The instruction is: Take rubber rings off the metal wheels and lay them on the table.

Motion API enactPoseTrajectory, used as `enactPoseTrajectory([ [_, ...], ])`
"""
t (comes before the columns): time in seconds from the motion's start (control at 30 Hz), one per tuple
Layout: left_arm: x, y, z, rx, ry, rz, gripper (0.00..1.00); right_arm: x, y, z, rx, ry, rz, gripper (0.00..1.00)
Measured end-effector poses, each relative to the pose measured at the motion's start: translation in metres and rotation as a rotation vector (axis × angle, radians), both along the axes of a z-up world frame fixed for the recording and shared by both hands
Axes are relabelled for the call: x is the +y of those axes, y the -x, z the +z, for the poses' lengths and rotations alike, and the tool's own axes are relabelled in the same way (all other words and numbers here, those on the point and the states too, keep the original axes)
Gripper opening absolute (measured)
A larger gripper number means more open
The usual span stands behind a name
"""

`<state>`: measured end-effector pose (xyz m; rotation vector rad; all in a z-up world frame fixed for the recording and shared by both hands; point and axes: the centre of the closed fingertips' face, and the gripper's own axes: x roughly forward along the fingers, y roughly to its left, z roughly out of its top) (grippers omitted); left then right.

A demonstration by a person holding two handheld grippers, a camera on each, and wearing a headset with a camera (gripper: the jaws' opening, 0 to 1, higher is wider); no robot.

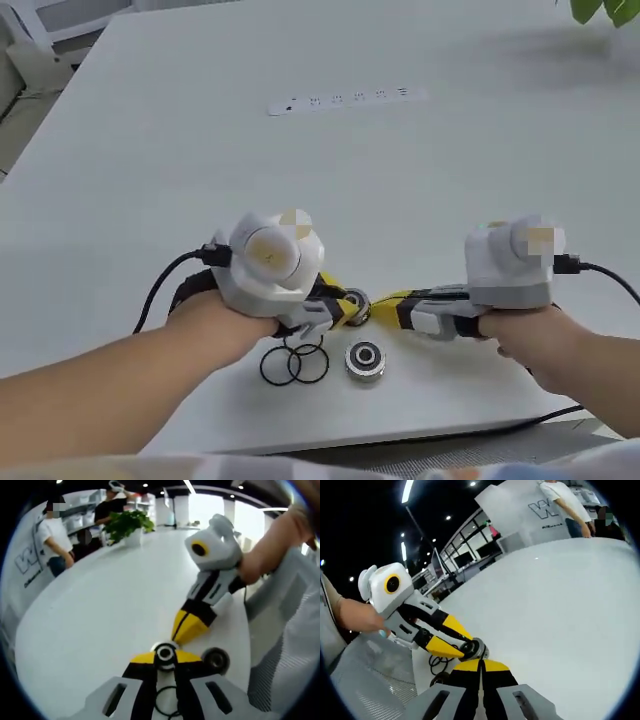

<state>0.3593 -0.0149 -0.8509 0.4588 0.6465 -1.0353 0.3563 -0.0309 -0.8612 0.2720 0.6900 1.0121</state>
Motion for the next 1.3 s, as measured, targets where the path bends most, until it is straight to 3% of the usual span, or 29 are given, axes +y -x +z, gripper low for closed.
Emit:
enactPoseTrajectory([
  [0.07, 0.0, 0.0, 0.0, 0.0, -0.003, 0.0, 0.12, -0.002, -0.003, 0.004, -0.004, -0.017, -0.02, 0.0],
  [0.1, 0.0, 0.0, 0.0, 0.001, -0.004, 0.001, 0.12, -0.002, -0.003, 0.007, 0.027, -0.051, -0.04, 0.0],
  [0.43, -0.002, 0.0, 0.0, -0.006, -0.02, 0.005, 0.12, 0.0, -0.001, 0.013, 0.067, -0.103, -0.067, 0.0],
  [0.97, -0.003, 0.0, 0.0, -0.001, -0.024, 0.014, 0.11, 0.006, 0.002, 0.018, 0.059, -0.11, -0.05, 0.0],
  [1.3, -0.003, 0.002, 0.0, -0.003, -0.028, 0.015, 0.11, 0.008, 0.005, 0.019, 0.081, -0.134, -0.047, 0.0],
])
